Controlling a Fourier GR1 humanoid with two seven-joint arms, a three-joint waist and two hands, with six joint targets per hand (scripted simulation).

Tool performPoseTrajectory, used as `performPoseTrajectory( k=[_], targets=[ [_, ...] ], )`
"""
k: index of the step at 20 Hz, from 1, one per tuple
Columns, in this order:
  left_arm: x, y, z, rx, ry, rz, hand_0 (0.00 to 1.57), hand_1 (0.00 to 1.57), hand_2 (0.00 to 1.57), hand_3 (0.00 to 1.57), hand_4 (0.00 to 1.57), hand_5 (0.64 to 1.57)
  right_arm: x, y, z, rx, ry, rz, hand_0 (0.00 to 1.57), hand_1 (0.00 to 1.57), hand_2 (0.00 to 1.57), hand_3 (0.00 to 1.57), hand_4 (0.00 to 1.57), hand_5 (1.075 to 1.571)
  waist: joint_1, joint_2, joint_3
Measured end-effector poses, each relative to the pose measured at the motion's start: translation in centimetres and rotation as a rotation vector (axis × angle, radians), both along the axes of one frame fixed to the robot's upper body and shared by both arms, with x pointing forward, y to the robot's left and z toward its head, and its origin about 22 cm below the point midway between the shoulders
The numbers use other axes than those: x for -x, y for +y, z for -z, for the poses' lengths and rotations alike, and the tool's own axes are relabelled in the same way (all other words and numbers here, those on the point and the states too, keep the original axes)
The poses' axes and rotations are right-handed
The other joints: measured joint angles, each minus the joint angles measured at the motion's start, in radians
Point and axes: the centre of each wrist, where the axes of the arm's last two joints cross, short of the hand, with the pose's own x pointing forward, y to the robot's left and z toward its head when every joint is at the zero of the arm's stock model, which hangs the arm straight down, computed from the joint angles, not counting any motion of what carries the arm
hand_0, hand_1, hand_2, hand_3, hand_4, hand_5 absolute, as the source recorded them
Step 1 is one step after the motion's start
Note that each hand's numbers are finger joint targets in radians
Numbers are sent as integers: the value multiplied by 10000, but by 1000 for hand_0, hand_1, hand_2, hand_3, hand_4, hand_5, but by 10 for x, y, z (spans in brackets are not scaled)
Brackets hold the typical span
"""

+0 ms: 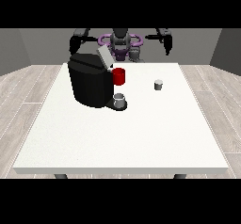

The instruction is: Insert the coffee pod into the coffee machine and close the lid

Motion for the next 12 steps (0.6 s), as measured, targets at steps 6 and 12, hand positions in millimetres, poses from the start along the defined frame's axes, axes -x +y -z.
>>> performPoseTrajectory(
  k=[6, 12],
  targets=[
    [-25, 29, -21, -1321, -127, -10, 0, 0, 0, 0, 0, 1571, -8, 10, -4, -245, -752, 242, 0, 0, 0, 0, 158, 1571, -384, 379, -10],
    [-55, 55, -31, -1700, 608, -179, 0, 0, 0, 0, 0, 1571, -13, 25, -13, -373, -1242, -191, 0, 0, 0, 0, 228, 1571, -921, 845, -13]
  ],
)
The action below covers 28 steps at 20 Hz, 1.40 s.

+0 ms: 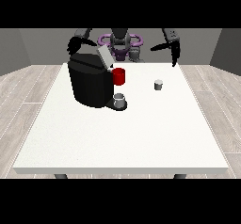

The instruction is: Insert the coffee pod into the coffee machine and close the lid

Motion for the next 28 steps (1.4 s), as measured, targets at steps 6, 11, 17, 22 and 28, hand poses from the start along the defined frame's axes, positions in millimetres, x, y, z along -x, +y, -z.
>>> performPoseTrajectory(
  k=[6, 11, 17, 22, 28],
  targets=[
    [-22, 21, -4, -514, 523, -301, 0, 0, 0, 0, 0, 1571, -9, 5, -11, -64, -417, -319, 0, 0, 0, 0, 281, 1571, -353, 634, -4],
    [-39, 26, 0, -817, 759, -600, 0, 0, 0, 0, 0, 1571, -22, 9, -25, 1, -547, -467, 0, 0, 0, 0, 352, 1571, -478, 1146, -5],
    [-52, 18, 5, -1660, 1393, -388, 0, 0, 113, 0, 0, 1571, -32, 11, -21, 138, -59, -216, 0, 0, 0, 0, 371, 1571, -289, 1187, -3],
    [-54, 12, 19, -2400, 1725, -45, 223, 223, 529, 222, 0, 1571, -38, 12, -18, 303, 321, 8, 0, 0, 0, 0, 422, 1571, -170, 1093, -3],
    [-57, 15, 28, -3052, 2198, -311, 615, 615, 738, 477, 0, 1571, -39, 7, -7, 459, 617, 7, 0, 0, 0, 0, 392, 1571, -240, 1099, -1]
  ],
)
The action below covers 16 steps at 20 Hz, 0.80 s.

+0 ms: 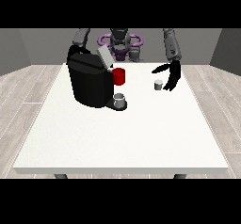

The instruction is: Insert the coffee pod into the coffee machine and close the lid

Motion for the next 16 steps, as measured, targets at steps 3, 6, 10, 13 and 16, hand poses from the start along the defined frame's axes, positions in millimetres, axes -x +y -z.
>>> performPoseTrajectory(
  k=[3, 6, 10, 13, 16],
  targets=[
    [-1, 7, 0, -632, 105, 17, 580, 580, 719, 472, 0, 1571, 0, 3, -3, 63, -31, -73, 0, 0, 0, 0, 386, 1571, -152, 51, -2],
    [-3, 8, 0, -1288, 194, 145, 536, 536, 692, 440, 0, 1571, -3, 2, -4, -41, -70, -49, 0, 0, 0, 0, 465, 1571, -166, 124, -3],
    [-2, 11, 5, -1946, 72, 284, 673, 673, 809, 551, 0, 1571, -5, 6, -12, -40, -26, -156, 0, 0, 0, 0, 515, 1571, -243, 144, -5],
    [-10, 0, 2, -2331, -229, 290, 719, 719, 864, 649, 229, 1571, -7, 5, -5, 26, 23, -96, 0, 0, 0, 0, 487, 1571, -200, 129, -4],
    [-14, -5, 3, -2527, -630, 185, 837, 837, 974, 737, 391, 1571, -13, 2, -13, -7, 33, -75, 0, 0, 0, 0, 515, 1571, -201, 192, -3]
  ],
)
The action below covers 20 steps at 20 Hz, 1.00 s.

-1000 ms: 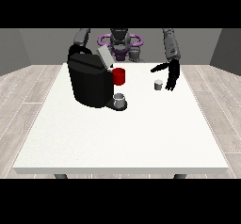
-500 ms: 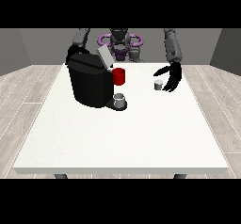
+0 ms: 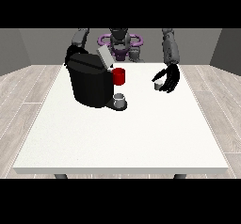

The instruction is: Insert the coffee pod into the coffee machine and close the lid

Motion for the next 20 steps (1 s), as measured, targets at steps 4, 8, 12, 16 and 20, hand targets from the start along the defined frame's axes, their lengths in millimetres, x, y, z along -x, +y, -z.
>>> performPoseTrajectory(
  k=[4, 8, 12, 16, 20],
  targets=[
    [0, 7, 1, -386, -322, -160, 971, 971, 1086, 863, 323, 1571, 4, 3, 3, -173, -107, -11, 0, 0, 0, 0, 505, 1571, -103, 92, 1],
    [2, 9, 6, -1069, -372, -1, 970, 970, 1054, 793, 319, 1571, 4, 3, 2, -293, -220, -6, 0, 0, 0, 0, 535, 1571, -163, 119, 11],
    [-3, 9, 1, -1556, -453, 179, 1225, 1225, 1358, 1305, 473, 1571, 5, 5, 7, -399, -223, 56, 0, 0, 0, 0, 414, 1571, -153, 172, 19],
    [-8, 10, -5, -1529, -638, 516, 1468, 1468, 1468, 1414, 607, 1571, 8, 10, 8, -410, -53, 48, 0, 0, 0, 0, 445, 1571, -137, 50, 7],
    [-22, -4, -24, -1285, -913, 1397, 1388, 1388, 1408, 1353, 583, 1571, 7, 1, 20, -538, 361, 328, 0, 0, 0, 0, 459, 1571, 62, -313, 5]
  ],
)
